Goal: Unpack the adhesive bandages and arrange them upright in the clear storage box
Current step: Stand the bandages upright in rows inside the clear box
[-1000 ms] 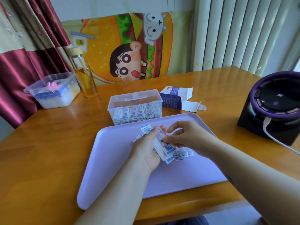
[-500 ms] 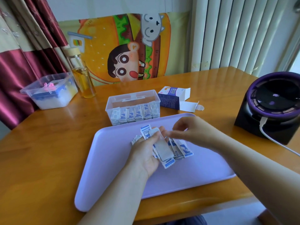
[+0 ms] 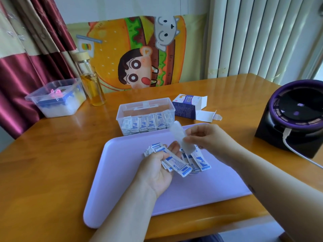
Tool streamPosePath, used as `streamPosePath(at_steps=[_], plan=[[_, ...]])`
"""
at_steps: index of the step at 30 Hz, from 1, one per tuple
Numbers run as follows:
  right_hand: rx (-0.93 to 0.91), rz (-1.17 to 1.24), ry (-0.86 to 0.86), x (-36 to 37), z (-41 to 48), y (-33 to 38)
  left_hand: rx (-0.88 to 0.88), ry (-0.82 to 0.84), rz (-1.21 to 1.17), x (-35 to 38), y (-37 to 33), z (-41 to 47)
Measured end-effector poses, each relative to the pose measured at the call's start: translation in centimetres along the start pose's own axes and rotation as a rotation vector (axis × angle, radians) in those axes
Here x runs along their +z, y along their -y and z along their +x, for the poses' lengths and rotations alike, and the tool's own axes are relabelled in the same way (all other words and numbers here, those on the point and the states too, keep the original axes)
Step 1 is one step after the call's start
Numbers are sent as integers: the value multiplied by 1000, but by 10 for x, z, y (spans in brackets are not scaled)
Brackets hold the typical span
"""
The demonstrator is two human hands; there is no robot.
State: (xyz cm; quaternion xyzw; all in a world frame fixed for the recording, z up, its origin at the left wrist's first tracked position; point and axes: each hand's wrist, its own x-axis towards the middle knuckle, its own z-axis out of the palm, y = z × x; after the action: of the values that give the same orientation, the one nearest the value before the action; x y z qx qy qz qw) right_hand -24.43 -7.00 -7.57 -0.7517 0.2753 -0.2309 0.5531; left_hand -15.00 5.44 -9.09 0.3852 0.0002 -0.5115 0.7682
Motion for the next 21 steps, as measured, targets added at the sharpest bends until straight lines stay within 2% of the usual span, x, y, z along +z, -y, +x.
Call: streamPosePath(at_steps=[2, 5, 8, 12, 14, 16, 17, 19, 21], plan=[[-118, -109, -46, -10, 0, -2, 14, -13, 26, -3, -2, -1], [-231, -356, 17, -20, 1, -12, 13, 3, 68, -7, -7, -1], [-222, -441, 64, -25, 0, -23, 23, 42, 97, -9, -12, -1], [-123, -591, 134, -28, 0, -29, 37, 36, 117, -7, -10, -2], [-125, -662, 69, -28, 0, -26, 24, 26, 134, -6, -8, -3], [-148, -566, -38, -22, -2, -17, 15, 25, 162, -4, -7, -5], [-127, -453, -39, -18, -4, -10, 15, 26, 183, -2, -6, -6], [-52, -262, 69, -5, -9, 1, 12, 34, 220, 1, -4, -6], [13, -215, 156, 9, -11, 4, -14, 48, 208, 4, -2, -7]])
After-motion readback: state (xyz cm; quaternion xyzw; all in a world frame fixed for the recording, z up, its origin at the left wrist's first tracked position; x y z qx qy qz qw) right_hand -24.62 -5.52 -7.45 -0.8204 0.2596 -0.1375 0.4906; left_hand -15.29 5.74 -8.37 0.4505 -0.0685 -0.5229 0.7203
